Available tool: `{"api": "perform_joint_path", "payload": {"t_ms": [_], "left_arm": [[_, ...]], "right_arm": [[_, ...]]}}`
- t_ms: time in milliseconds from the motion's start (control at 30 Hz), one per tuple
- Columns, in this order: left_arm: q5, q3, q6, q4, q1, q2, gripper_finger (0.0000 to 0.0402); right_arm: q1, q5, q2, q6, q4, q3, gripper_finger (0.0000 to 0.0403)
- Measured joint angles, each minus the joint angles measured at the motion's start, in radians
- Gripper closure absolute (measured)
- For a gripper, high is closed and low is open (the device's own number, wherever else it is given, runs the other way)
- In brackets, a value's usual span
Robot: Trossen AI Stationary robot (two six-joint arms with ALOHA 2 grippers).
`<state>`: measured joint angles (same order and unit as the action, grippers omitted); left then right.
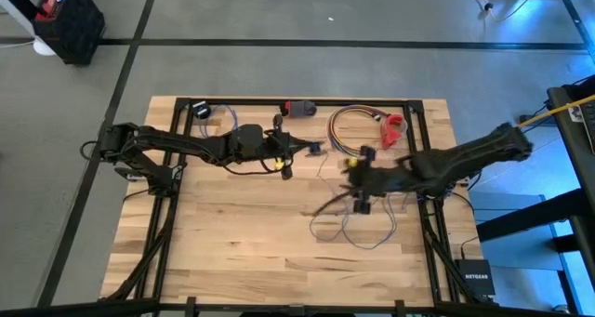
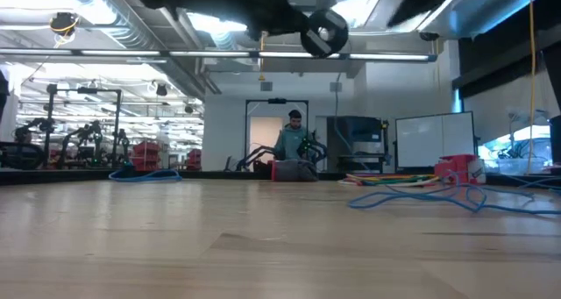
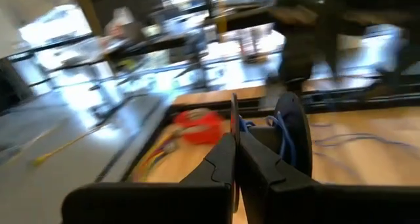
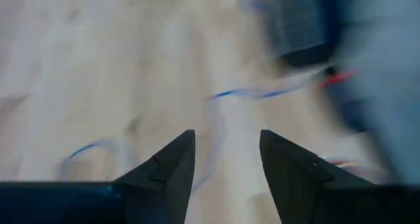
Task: Coil cords
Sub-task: Coil the blue wire on the black spool
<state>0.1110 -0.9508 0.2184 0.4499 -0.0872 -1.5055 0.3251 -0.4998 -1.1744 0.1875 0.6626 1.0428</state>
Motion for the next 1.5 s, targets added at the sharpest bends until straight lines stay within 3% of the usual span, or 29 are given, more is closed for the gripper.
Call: {"api": "perform_joint_path", "payload": {"t_ms": [100,167,233,300,400,600,1000,1267,1433,1500], "left_arm": [[-0.163,0.0,0.052,0.004,-0.005,0.0,0.04],[-0.256,0.0,0.076,0.005,-0.005,0.0,0.04],[-0.31,0.0,0.095,0.009,-0.006,0.0,0.04],[-0.315,0.0,0.104,0.011,-0.003,0.0,0.04],[-0.315,0.0,0.1,0.008,0.0,0.0,0.04],[-0.29,0.0,0.098,-0.009,-0.001,0.0,0.04],[-0.278,0.0,0.085,-0.016,-0.006,-0.001,0.04],[-0.278,0.0,0.078,-0.012,-0.006,-0.001,0.04],[-0.279,0.0,0.077,-0.016,-0.006,-0.001,0.04],[-0.278,0.0,0.077,-0.018,-0.006,-0.001,0.04]], "right_arm": [[0.014,-0.174,0.085,-0.113,-0.119,-0.091,0.0228],[-0.018,-0.193,0.128,-0.196,-0.273,-0.18,0.0233],[-0.079,-0.124,0.152,-0.264,-0.491,-0.275,0.024],[-0.142,0.027,0.155,-0.3,-0.697,-0.358,0.0249],[-0.216,0.202,0.141,-0.306,-0.847,-0.405,0.0267],[-0.254,0.341,0.142,-0.326,-0.859,-0.403,0.0301],[-0.254,0.39,0.156,-0.336,-0.835,-0.403,0.0315],[-0.254,0.388,0.067,-0.402,-0.972,-0.402,0.032],[-0.254,0.378,0.05,-0.433,-0.974,-0.402,0.0384],[-0.254,0.367,0.05,-0.452,-0.972,-0.402,0.0392]]}}
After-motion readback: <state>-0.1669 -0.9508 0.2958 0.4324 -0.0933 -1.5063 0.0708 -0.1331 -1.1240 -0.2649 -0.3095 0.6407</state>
